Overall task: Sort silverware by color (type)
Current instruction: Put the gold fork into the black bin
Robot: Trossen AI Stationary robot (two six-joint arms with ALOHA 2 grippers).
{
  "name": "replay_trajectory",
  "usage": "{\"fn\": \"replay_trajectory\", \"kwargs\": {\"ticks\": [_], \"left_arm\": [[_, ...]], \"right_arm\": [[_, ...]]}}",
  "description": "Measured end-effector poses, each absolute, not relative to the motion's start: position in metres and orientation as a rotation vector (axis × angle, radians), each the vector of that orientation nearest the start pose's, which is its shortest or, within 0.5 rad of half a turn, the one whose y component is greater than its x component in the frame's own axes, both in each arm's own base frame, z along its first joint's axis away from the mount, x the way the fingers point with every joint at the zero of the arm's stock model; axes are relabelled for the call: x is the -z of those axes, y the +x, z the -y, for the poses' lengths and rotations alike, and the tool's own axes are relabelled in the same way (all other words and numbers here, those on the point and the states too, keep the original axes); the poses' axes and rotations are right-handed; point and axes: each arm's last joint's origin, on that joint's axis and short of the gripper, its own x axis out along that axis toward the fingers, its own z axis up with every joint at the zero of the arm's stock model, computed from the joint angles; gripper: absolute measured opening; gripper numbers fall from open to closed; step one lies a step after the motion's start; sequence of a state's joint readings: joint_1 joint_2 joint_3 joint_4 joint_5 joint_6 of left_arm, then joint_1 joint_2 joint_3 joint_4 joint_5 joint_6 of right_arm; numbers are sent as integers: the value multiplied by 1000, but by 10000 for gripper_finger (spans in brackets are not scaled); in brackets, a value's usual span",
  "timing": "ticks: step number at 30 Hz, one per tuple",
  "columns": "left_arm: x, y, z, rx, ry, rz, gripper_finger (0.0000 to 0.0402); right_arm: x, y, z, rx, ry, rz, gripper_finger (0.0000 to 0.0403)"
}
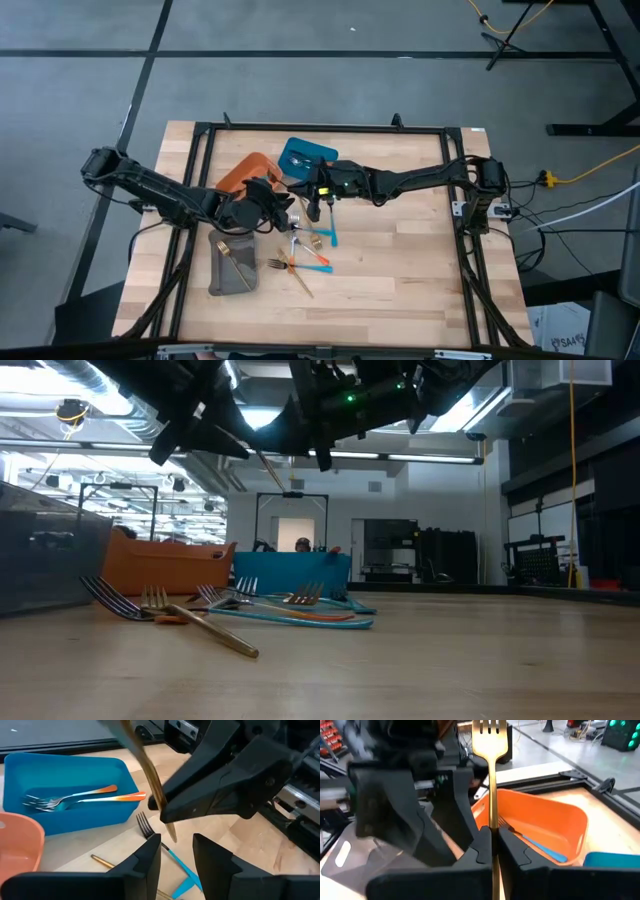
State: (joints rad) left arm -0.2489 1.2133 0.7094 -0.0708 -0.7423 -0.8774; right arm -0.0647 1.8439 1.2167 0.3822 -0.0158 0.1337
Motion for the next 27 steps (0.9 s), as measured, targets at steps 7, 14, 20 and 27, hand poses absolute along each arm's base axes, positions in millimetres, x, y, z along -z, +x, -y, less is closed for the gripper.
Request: {"fn": "replay_trajectory", "kwargs": {"ticks": [7,14,20,27], "left_arm": [[-238,242,41,-679,-561,-242,106],[-239,241,39,-751,-547,-191,105],[-237,240,38,-771,-594,-187,105],[-238,239,37,-817,-581,-149,105]], "right_arm": [[-233,416,27,71,145,-311,1],[-229,414,26,74,146,-354,1],[-228,414,27,78,146,-356,1],[-231,415,24,74,163,-333,1]]}}
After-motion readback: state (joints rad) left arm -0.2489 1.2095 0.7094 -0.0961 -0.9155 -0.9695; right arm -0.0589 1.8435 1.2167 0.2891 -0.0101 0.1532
